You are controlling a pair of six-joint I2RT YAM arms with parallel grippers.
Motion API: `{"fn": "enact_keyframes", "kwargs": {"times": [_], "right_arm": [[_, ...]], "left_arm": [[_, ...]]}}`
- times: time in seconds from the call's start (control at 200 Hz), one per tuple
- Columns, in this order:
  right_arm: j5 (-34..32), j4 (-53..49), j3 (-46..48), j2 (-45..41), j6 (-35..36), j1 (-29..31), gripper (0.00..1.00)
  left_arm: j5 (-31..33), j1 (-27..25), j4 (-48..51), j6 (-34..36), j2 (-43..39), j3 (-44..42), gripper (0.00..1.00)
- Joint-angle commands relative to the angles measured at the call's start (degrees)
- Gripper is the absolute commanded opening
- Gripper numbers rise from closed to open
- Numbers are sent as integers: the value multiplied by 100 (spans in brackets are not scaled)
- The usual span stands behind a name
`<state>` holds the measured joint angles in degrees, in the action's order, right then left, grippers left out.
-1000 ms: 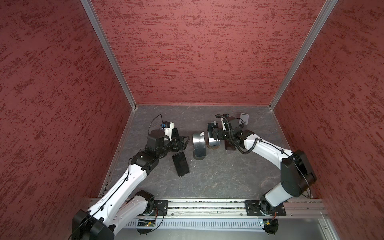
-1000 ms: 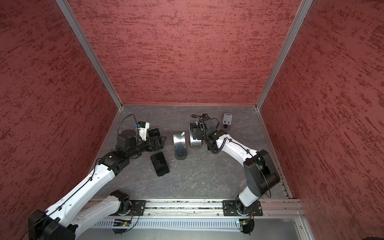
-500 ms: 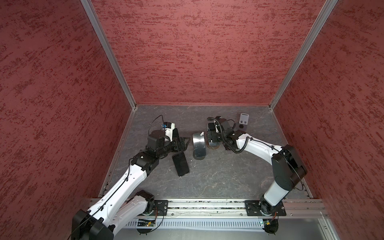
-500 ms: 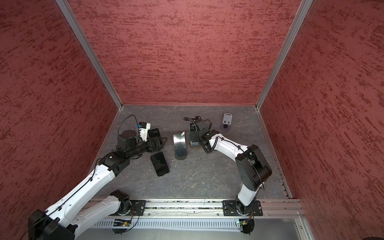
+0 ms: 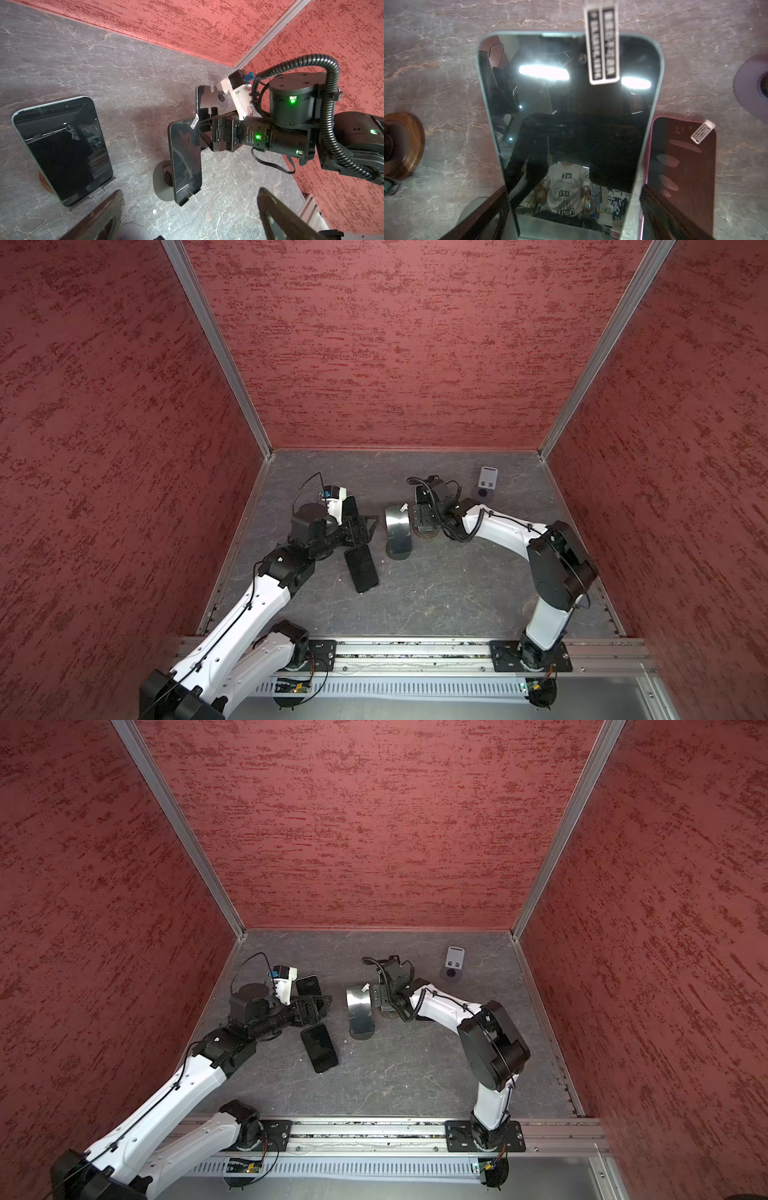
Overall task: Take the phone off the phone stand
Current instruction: 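Move the right gripper back over the black phone standing on its stand, then close the right gripper on the black phone and lift it off the stand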
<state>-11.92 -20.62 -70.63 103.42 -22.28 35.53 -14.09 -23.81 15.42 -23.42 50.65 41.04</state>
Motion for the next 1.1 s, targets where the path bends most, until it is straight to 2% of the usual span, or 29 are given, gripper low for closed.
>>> {"fn": "enact_keyframes", "kwargs": {"times": [0.0,0.281,0.762,1.097], "right_arm": [[-233,-109,-211,68,-132,42,96],[-284,-180,-285,135,-179,76,88],[-355,-241,-289,225,-226,156,63],[-223,-144,-345,-5,-178,156,60]], "left_arm": [[87,-36,38,142,-39,-69,99],[148,-36,87,256,-55,-79,99],[345,-40,259,523,-147,-43,99],[346,-36,225,531,-134,-60,99]]}}
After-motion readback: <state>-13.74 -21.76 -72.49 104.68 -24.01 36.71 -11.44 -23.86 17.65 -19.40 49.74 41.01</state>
